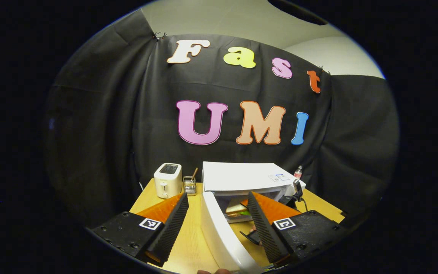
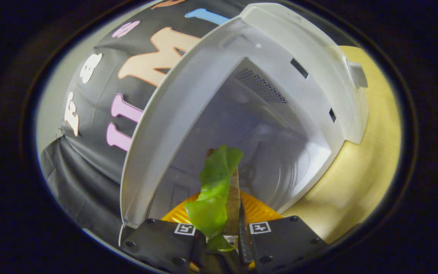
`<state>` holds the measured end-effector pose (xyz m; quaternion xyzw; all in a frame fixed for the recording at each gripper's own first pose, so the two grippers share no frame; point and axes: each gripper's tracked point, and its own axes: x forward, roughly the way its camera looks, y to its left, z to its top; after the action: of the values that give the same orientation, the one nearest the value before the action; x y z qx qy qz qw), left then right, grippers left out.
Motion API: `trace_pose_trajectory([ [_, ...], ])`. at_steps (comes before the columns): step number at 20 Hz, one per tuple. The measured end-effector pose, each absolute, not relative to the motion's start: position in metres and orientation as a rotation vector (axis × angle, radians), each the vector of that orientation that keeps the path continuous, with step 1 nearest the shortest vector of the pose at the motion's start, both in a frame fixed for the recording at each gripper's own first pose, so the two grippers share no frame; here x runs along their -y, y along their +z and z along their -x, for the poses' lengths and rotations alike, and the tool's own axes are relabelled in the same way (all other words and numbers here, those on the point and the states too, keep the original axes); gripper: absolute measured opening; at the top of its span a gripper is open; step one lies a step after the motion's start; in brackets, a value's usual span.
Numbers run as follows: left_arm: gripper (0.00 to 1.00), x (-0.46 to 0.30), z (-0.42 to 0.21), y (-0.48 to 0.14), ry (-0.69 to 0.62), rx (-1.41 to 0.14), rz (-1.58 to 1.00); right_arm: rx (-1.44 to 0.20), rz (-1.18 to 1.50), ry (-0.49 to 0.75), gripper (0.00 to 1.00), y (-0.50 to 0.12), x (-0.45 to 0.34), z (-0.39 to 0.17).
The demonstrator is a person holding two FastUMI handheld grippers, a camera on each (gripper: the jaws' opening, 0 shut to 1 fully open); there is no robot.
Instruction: Open the microwave oven with the left hand, put the food in, and close the microwave oven.
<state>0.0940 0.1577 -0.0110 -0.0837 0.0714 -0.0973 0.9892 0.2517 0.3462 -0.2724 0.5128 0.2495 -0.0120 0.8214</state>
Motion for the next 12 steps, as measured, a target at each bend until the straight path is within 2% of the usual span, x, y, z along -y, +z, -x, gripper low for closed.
trace_pose_trajectory([
  [10, 0.92, -0.158, -0.102, -0.021, -0.185, -0.196, 0.160, -0.526, -1.099, -0.078, 0.36, -0.307, -0.351, -0.278],
  [11, 0.92, -0.155, -0.101, -0.025, -0.190, -0.213, 0.167, -0.519, -1.090, -0.087, 0.29, -0.309, -0.349, -0.281],
  [12, 0.92, -0.153, -0.099, -0.028, -0.193, -0.226, 0.181, -0.521, -1.068, -0.100, 0.36, -0.311, -0.343, -0.282],
])
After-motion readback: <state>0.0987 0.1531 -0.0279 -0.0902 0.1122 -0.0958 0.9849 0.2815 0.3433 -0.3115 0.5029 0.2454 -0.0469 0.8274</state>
